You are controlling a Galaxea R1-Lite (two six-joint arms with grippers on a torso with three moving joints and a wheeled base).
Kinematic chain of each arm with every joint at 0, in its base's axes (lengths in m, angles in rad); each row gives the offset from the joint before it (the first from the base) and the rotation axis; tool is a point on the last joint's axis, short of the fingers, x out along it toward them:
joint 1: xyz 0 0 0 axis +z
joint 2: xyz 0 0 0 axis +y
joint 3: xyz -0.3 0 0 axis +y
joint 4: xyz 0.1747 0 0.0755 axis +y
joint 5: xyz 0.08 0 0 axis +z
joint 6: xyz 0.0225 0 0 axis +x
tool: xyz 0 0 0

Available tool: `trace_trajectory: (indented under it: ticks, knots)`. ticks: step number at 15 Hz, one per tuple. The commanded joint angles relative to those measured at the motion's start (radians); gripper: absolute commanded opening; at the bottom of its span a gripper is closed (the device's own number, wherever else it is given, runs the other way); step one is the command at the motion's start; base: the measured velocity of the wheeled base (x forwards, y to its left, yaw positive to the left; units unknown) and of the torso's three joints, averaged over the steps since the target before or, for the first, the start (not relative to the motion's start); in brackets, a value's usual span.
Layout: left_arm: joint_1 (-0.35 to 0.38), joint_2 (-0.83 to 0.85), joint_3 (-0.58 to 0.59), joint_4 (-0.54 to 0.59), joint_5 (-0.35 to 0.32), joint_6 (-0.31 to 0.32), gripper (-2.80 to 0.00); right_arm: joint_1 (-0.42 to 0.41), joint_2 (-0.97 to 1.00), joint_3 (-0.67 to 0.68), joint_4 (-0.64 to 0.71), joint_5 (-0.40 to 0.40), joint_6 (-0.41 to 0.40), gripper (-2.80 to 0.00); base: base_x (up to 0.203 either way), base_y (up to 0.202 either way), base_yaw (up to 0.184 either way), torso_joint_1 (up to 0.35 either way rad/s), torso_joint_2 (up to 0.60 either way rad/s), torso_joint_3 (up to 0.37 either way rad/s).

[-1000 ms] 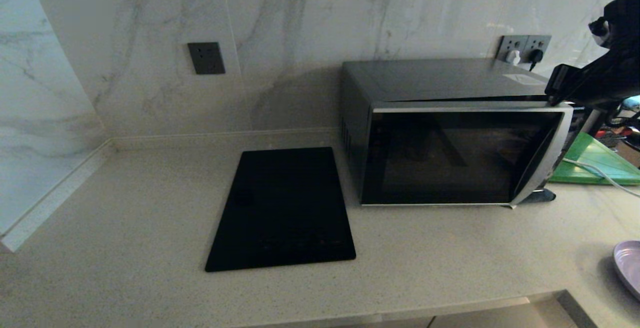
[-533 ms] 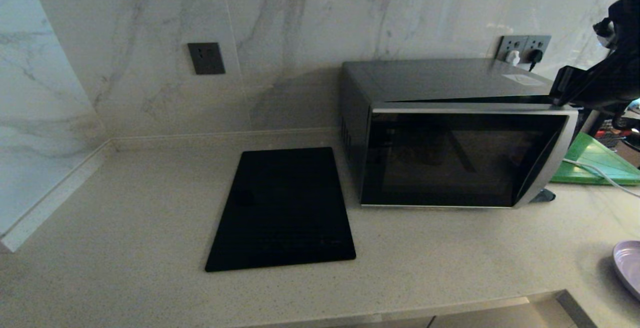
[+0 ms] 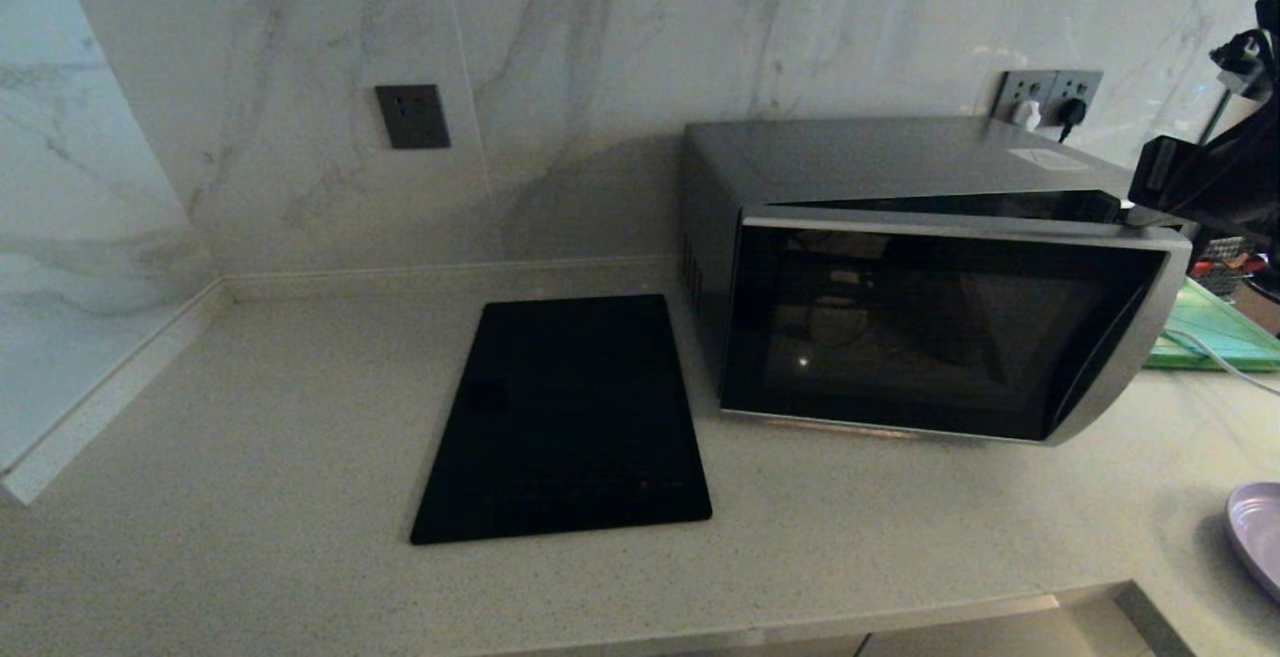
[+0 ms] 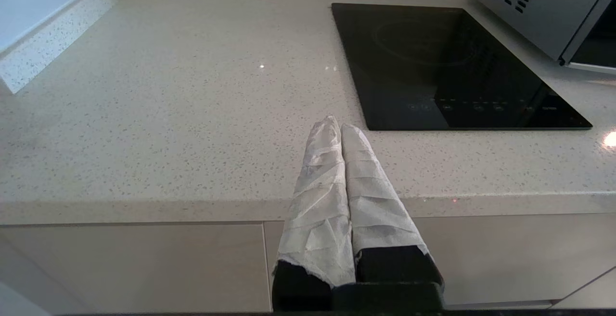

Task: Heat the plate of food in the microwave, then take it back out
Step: Open the microwave oven

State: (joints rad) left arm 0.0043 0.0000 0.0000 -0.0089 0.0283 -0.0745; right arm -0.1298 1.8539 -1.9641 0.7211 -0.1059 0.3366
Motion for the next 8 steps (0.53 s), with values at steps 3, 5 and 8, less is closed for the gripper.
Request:
trace_trajectory:
  ticks: [3,5,8]
  knots:
    - [0.000,0.002,0.000,0.000,0.001,-0.001,-2.80,0.014,-0.105,0.049,0.090,0.034,0.006,-2.80,0.000,0.000,0.000,0.000,0.00,0.000]
    - [0.000,0.002,0.000,0.000,0.001,-0.001,-2.80,0.022,-0.146,0.086,0.115,0.046,0.007,-2.80,0.000,0.000,0.000,0.000,0.00,0.000]
    - [0.000,0.002,0.000,0.000,0.001,-0.001,-2.80,0.031,-0.206,0.124,0.166,0.071,0.007,-2.80,0.000,0.000,0.000,0.000,0.00,0.000]
